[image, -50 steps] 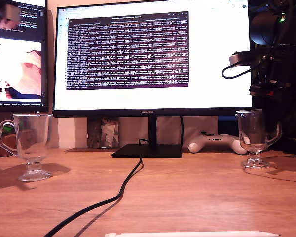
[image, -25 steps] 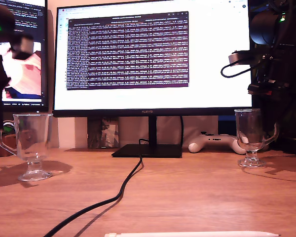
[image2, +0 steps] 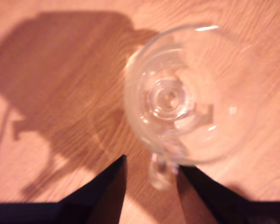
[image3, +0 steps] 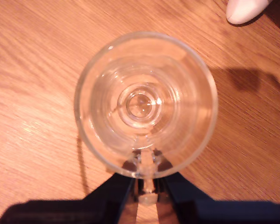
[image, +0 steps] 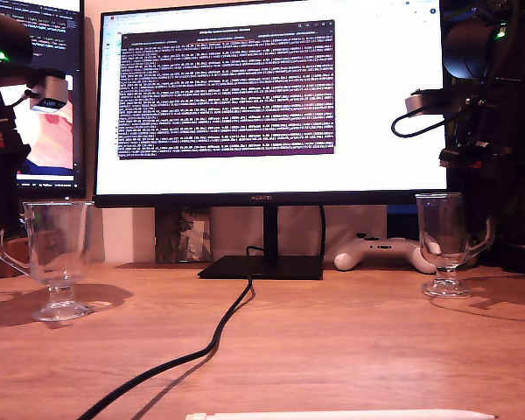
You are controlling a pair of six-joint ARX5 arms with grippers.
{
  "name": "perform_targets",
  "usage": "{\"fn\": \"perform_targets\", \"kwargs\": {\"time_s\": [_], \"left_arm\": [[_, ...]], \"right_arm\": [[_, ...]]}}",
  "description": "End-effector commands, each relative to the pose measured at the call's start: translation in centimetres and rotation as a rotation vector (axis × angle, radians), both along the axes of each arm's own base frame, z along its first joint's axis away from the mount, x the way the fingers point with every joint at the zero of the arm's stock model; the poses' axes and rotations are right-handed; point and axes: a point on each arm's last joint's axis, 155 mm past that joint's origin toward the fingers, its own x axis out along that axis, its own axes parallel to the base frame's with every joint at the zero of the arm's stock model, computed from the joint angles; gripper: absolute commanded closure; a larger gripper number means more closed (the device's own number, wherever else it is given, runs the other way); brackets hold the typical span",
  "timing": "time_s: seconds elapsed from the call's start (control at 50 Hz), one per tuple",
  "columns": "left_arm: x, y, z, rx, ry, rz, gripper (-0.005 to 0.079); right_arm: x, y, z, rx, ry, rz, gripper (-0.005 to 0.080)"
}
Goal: Pick the small glass cups in front of you with each of your hands, and place them behind the white pen
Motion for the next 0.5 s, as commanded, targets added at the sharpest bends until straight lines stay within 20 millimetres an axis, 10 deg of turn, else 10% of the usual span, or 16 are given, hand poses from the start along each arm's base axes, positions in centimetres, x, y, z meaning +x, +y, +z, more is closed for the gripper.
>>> {"fn": "perform_targets", "kwargs": {"time_s": [0.0, 0.28, 0.48], "left_arm": [[0.3, -0.2, -0.3, -0.010, -0.002, -0.007, 0.0487], [0.2, -1.2, 0.0, -0.066, 0.001, -0.019, 0.0770], [0.1, -1.5, 0.1, -0.080, 0.004, -0.023, 0.0766]], "right_arm": [[0.5, 0.4, 0.6, 0.012, -0.024, 0.005, 0.0765], [0.5, 0.4, 0.6, 0.012, -0.023, 0.004, 0.0765], [0.3, 0.4, 0.6, 0.025, -0.015, -0.026, 0.0765]]}}
